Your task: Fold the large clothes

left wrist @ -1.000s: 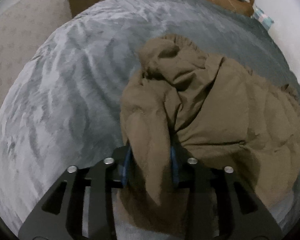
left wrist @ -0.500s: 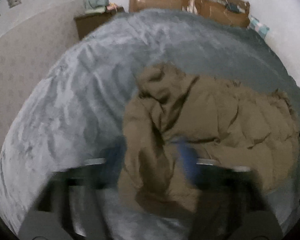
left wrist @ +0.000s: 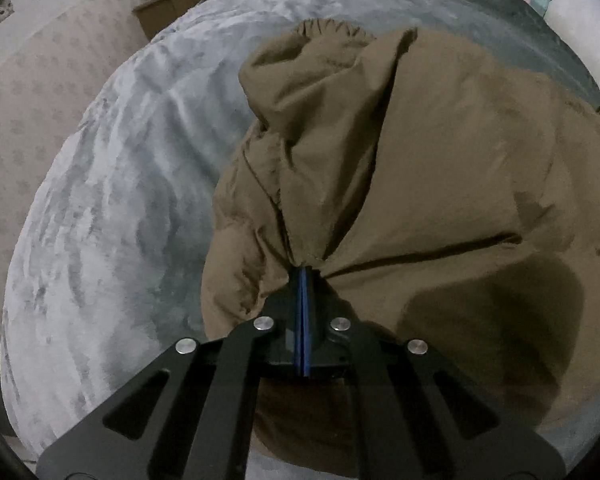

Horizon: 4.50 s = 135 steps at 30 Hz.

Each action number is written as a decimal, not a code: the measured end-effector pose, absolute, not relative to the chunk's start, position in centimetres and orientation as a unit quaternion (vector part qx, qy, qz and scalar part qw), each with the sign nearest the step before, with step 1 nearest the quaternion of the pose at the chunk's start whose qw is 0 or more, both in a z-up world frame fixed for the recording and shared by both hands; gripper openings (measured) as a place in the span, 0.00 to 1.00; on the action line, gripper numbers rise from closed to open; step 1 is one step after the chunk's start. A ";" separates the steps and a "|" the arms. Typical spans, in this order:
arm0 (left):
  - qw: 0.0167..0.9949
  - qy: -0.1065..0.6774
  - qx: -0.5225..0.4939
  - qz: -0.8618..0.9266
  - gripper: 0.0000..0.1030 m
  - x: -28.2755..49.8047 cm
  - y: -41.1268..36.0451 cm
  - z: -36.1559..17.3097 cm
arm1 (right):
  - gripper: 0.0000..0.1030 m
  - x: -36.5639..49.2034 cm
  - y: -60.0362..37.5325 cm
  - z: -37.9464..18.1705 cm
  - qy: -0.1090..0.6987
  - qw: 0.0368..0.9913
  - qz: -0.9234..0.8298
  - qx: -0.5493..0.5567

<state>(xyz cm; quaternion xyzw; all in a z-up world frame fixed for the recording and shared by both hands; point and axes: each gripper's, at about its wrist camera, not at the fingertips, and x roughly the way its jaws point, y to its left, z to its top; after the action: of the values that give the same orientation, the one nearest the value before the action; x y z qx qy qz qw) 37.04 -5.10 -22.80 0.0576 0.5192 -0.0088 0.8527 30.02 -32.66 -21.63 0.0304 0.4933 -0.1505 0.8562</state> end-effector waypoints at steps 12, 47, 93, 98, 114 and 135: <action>0.837 0.545 0.004 -0.047 0.00 38.5 -2.3 -24.3 | 0.04 32.1 -33.0 -25.1 0.527 0.836 -0.149 0.023; 0.885 0.464 -0.005 -0.035 0.97 30.1 1.8 -17.3 | 0.89 21.0 -34.8 -17.6 0.436 0.876 -0.201 0.052; 0.843 0.525 -0.057 -0.106 0.94 34.3 -3.6 -27.9 | 0.97 24.3 -36.8 -25.5 0.455 0.853 -0.132 0.221; 0.843 0.526 -0.034 -0.102 0.88 34.8 -4.8 -27.1 | 0.97 24.9 -37.1 -26.0 0.457 0.842 -0.132 0.255; 0.840 0.533 -0.020 -0.101 0.69 35.3 -5.4 -25.9 | 0.73 28.3 -35.7 -27.0 0.483 0.816 -0.106 0.299; 0.835 0.540 -0.020 -0.098 0.19 34.5 -8.6 -23.7 | 0.23 26.1 -27.7 -19.4 0.442 0.882 -0.110 0.122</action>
<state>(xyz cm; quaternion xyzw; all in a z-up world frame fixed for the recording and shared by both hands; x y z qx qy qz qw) 34.46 -8.61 -23.75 -0.0199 0.5403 -0.0981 0.8355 26.14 -27.70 -19.36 0.1216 0.4416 -0.1104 0.8820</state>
